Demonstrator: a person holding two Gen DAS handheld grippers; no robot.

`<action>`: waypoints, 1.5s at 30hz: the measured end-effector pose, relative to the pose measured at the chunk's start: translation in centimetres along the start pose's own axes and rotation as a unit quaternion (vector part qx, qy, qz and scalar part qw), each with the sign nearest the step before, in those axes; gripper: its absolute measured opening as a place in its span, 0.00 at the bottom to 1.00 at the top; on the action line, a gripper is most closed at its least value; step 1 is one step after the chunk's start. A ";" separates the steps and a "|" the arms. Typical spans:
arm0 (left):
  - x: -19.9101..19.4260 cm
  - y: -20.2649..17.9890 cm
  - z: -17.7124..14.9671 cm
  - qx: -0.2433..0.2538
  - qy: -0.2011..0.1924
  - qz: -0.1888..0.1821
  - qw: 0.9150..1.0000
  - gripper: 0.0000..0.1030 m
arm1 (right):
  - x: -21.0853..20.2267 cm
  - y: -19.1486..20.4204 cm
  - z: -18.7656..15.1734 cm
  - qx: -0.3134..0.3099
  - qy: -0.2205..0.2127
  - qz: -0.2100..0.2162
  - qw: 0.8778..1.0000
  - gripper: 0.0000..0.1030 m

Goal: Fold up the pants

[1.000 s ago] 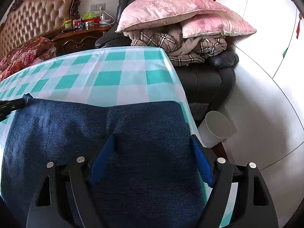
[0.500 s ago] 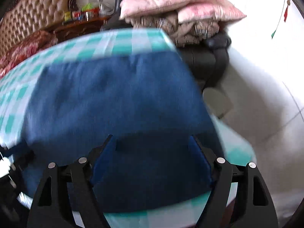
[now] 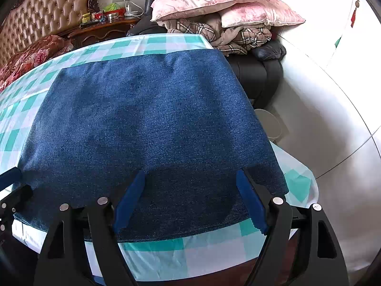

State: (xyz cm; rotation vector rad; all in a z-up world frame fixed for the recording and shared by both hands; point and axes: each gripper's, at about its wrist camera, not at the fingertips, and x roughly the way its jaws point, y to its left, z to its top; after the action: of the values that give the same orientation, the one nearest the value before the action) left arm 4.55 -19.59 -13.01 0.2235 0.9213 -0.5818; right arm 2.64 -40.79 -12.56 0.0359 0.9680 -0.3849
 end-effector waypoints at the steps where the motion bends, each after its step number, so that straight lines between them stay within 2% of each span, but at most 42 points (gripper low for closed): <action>1: -0.1 0.0 -0.1 -0.001 0.001 0.001 1.000 0.41 | 0.1 -0.1 0.0 0.000 0.000 0.000 1.000 0.74; 5: -1.4 0.2 1.8 -0.010 -0.028 -0.015 0.999 0.41 | 0.1 -0.2 0.0 0.002 -0.001 0.001 1.000 0.74; 7: -1.1 0.2 4.4 -0.006 -0.041 -0.016 0.999 0.41 | 0.1 -0.1 -0.1 0.001 -0.002 -0.001 1.000 0.74; 9: 0.4 -0.6 8.1 0.017 -0.060 -0.034 0.997 0.40 | 0.1 -0.1 -0.2 0.003 -0.003 -0.001 1.000 0.74; 10: 1.3 -1.1 9.7 0.027 -0.062 -0.045 0.997 0.34 | 0.1 -0.1 -0.2 0.003 -0.002 -0.001 1.000 0.74; 11: 2.4 -1.7 11.1 0.034 -0.058 -0.060 0.996 0.26 | 0.1 -0.1 -0.2 0.002 -0.003 -0.001 1.000 0.74; 12: 3.8 -2.5 12.8 0.044 -0.051 -0.077 0.995 0.24 | 0.1 -0.1 -0.2 0.002 -0.002 0.001 1.000 0.74; 14: 7.3 -4.7 16.0 0.076 -0.034 -0.091 0.992 0.23 | 0.1 -0.2 -0.1 0.003 0.001 0.001 1.000 0.74; 16: 10.2 -6.2 17.7 0.088 -0.003 -0.108 0.990 0.24 | 0.2 -0.2 0.0 0.004 0.002 0.003 1.000 0.75; 18: 13.1 -6.8 18.2 0.090 0.036 -0.089 0.991 0.23 | 0.3 -0.2 0.1 0.003 0.004 0.002 1.000 0.75; 21: 12.7 -6.6 17.9 0.084 0.031 -0.096 0.991 0.25 | 0.5 -0.2 0.2 0.004 0.004 0.002 1.000 0.75; 22: 11.5 -5.9 17.4 0.072 0.029 -0.085 0.993 0.30 | 0.5 -0.2 0.2 0.003 0.005 0.000 1.000 0.75; 24: 9.0 -4.3 16.1 0.051 0.008 -0.074 0.996 0.48 | 0.5 -0.3 0.2 0.005 0.006 0.003 1.000 0.75; 25: 7.2 -3.0 14.8 0.034 -0.005 -0.060 0.998 0.65 | 0.5 -0.4 0.2 0.006 0.006 0.003 1.000 0.75; 26: 6.1 -1.8 13.5 0.015 -0.006 -0.044 0.999 0.66 | 0.5 -0.3 0.2 0.005 0.005 0.002 1.000 0.75; 28: 4.7 0.2 10.1 -0.017 0.010 -0.040 0.999 0.66 | 0.4 -0.2 0.2 0.005 0.003 -0.002 1.000 0.75; 31: 4.3 1.1 5.7 -0.002 0.039 0.000 0.999 0.67 | 0.3 -0.2 0.0 0.004 0.003 -0.002 1.000 0.75; 33: 3.0 1.7 3.6 -0.005 0.026 0.016 1.000 0.69 | -0.1 -0.1 0.0 0.006 0.003 -0.007 1.000 0.75; 35: 1.0 1.8 2.4 0.000 0.005 0.055 0.998 0.79 | -0.9 0.0 -0.1 0.007 -0.001 -0.016 1.000 0.75; 36: 0.1 1.7 2.0 0.007 0.002 0.066 0.998 0.80 | -1.7 0.1 -0.3 0.006 -0.007 -0.019 1.000 0.75; 37: -0.6 1.6 1.7 0.006 0.001 0.067 0.998 0.81 | -2.2 0.2 -0.4 0.007 -0.009 -0.021 1.000 0.75; 40: -2.6 1.5 1.0 -0.015 0.002 0.045 0.999 0.93 | -4.1 0.0 -1.0 0.021 -0.017 -0.026 0.999 0.75; 42: -3.8 1.0 0.6 -0.011 -0.005 0.050 0.999 0.96 | -5.3 -0.2 -1.4 0.031 -0.018 -0.027 0.999 0.75; 45: -5.3 0.2 0.7 -0.014 -0.013 0.029 0.999 0.98 | -7.0 -0.5 -2.1 0.034 -0.023 -0.028 0.999 0.76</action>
State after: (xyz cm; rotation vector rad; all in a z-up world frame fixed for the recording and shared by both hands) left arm 2.64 -17.71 -8.39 0.2162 0.8936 -0.5176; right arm -2.66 -38.73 -8.04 0.0617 0.9115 -0.4693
